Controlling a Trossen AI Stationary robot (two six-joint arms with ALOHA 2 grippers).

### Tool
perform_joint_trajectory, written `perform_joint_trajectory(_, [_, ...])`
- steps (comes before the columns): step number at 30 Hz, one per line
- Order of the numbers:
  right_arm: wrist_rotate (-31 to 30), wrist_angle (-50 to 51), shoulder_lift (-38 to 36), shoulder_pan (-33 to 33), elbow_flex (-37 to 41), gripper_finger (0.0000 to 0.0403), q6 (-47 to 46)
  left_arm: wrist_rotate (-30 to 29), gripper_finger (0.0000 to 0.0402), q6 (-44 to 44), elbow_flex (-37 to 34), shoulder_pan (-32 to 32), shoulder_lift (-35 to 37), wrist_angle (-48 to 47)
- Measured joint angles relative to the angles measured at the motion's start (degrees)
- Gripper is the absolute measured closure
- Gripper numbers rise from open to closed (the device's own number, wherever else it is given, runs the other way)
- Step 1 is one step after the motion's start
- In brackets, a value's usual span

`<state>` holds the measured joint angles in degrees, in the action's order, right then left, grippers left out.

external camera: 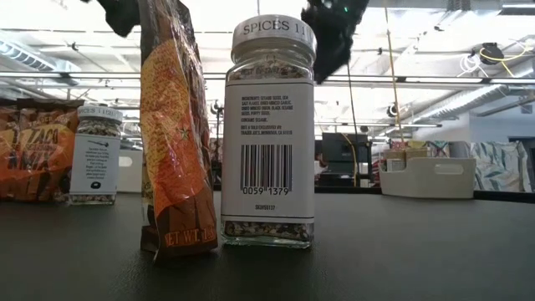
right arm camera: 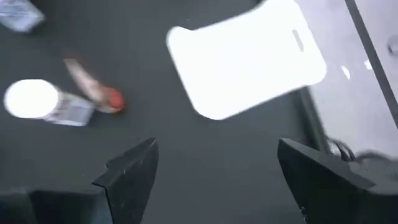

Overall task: Sort spices by type
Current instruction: Put the gold seasoning bottle into the gray bin

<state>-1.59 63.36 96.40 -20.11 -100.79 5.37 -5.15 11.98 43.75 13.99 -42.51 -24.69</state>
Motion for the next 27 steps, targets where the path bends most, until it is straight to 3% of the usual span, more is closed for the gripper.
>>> perform_joint_trajectory(6, [-1.3,-2.86,0.0,10.86,0.04,0.0078,-1.45,-0.46,0.0034,10.31,13.35,9.83,-12.72,-20.58])
perform_joint_trajectory(11, [-9.12,-5.81,0.0,19.18,0.04,0.0078,-5.32,0.32,0.0034,22.05,20.87,18.76,-20.84,-36.87])
perform_joint_trajectory(18, [-17.39,-10.15,0.0,27.97,0.04,0.0078,-12.26,2.54,0.0034,35.91,21.59,31.45,-24.33,-38.49])
perform_joint_trajectory(22, [-21.63,-15.85,0.0,31.71,2.29,0.0078,-15.05,0.06,0.0034,43.08,21.59,39.71,-26.01,-38.44])
perform_joint_trajectory(27, [-22.25,-25.33,0.06,34.69,7.66,0.0078,-17.26,-2.86,0.0034,50.11,21.59,48.22,-29.51,-37.32])
